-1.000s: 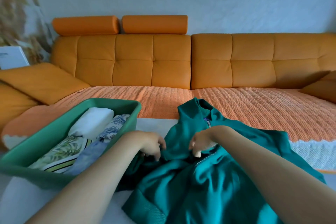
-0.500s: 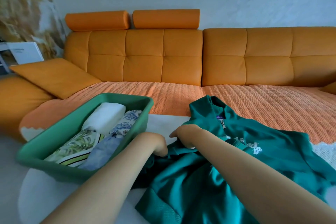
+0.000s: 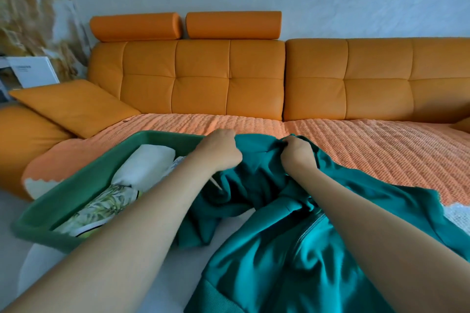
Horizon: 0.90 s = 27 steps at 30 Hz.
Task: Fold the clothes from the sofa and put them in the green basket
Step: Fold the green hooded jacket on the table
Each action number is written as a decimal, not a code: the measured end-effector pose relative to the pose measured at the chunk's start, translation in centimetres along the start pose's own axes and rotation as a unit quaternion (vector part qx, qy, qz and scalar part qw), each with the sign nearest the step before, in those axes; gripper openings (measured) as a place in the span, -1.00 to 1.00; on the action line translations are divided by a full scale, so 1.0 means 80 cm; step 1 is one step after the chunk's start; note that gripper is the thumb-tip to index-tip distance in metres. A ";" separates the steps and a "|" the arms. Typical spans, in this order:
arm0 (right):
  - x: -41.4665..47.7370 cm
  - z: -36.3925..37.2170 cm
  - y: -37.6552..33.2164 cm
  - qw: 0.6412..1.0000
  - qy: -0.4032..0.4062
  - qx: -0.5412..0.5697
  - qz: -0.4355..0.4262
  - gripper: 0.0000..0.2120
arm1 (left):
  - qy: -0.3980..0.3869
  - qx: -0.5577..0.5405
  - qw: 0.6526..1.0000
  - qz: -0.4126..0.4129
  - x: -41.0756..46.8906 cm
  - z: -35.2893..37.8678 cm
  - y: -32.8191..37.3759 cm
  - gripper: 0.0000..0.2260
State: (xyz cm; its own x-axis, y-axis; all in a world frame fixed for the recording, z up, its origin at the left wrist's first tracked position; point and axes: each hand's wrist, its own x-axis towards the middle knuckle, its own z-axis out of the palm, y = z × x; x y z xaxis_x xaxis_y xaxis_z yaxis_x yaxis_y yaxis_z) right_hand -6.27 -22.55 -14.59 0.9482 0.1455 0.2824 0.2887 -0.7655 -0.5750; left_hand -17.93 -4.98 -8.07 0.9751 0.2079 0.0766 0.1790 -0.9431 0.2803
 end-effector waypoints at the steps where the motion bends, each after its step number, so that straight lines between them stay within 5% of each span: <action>1: 0.003 0.001 -0.003 1.000 0.013 0.011 0.005 -0.65 | -0.025 -0.028 0.999 -0.006 0.005 -0.013 0.002 -0.43; 9: 0.029 0.013 -0.020 0.997 0.037 0.069 0.015 -0.64 | -0.060 0.270 0.960 -0.040 0.027 -0.055 -0.015 -0.27; 13: 0.019 0.033 -0.026 0.977 -0.200 0.062 -0.040 -0.03 | -0.103 0.433 0.889 -0.106 0.029 -0.021 0.003 -0.14; 15: 0.013 0.042 -0.021 0.970 -0.235 0.006 -0.068 -0.02 | -0.092 0.375 0.922 -0.021 0.030 0.006 0.019 -0.23; 19: 0.005 0.048 -0.001 0.953 -0.263 -0.118 -0.090 -0.52 | -0.110 0.109 0.986 0.066 0.023 0.073 0.035 -0.60; 23: -0.004 0.042 0.020 0.927 -0.310 -0.210 0.008 -0.43 | -0.294 0.092 0.951 -0.034 0.029 0.133 0.010 -0.42; 27: -0.014 0.044 0.038 0.902 -0.385 -0.173 0.094 -0.22 | -0.354 0.192 0.913 -0.070 0.041 0.152 -0.015 -0.33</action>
State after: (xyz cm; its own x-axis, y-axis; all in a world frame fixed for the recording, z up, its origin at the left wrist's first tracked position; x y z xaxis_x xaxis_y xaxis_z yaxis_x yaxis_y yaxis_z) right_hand -6.03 -22.80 -19.36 0.8257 0.2826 -0.4882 0.1802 -0.9523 -0.2464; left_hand -13.35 -6.35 -19.80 0.7553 0.2416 -0.6092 0.2083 -0.9699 -0.1263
